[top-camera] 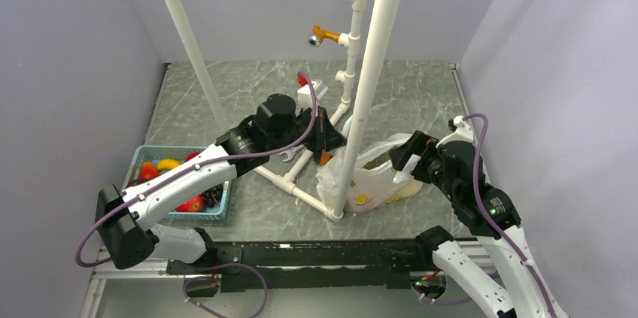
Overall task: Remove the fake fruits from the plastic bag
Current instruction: Adjust the plastic bag at the center of the board.
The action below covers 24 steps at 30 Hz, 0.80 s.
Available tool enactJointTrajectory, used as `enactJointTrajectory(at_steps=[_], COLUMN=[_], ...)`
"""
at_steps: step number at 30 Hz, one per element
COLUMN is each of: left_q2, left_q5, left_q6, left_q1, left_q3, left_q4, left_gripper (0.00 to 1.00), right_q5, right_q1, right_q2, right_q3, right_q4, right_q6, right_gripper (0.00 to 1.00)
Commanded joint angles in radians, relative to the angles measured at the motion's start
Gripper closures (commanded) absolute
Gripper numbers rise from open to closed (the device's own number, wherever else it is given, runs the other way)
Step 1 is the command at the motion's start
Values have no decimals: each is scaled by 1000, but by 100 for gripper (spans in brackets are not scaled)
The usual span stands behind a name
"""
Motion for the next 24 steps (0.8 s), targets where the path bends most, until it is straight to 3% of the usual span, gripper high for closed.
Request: enactJointTrajectory(at_steps=[1,5,7,9,10,12,15,20,24], left_q2=[-32,-34,-40,-55,-64,-90,-122,-98,-56], left_q5=[30,17,-1,-22,-33,-64,-133,-261,-385], left_q6=[-15,-10,3,18,22,34,44,65,34], left_q1=[-27,-42,-47,-52,-53,-53,-52,-48,-32], left_q3=[-22,-23,-12,-6,-8,-17,-29,49,159], left_q4=[56,41,16,-8,-15,-18,5,-11,-96], left_gripper=[100,100,100,100,100,100,100,100,100], right_q5=[18,-65,-29,40,71,122,234,466,619], right_q1=[-2,-1,0,-1,-2,-3,-3,-2,-1], right_q2=[-8,37,40,15,-8,-56,-77,117,132], right_q3=[16,2,-8,-26,-41,-58,-23,227,265], right_q4=[15,67,51,39,45,80,163,77,105], right_q6=[81,134,131,127,130,133,96,26,-63], right_gripper=[0,0,6,27,51,76,100,100,100])
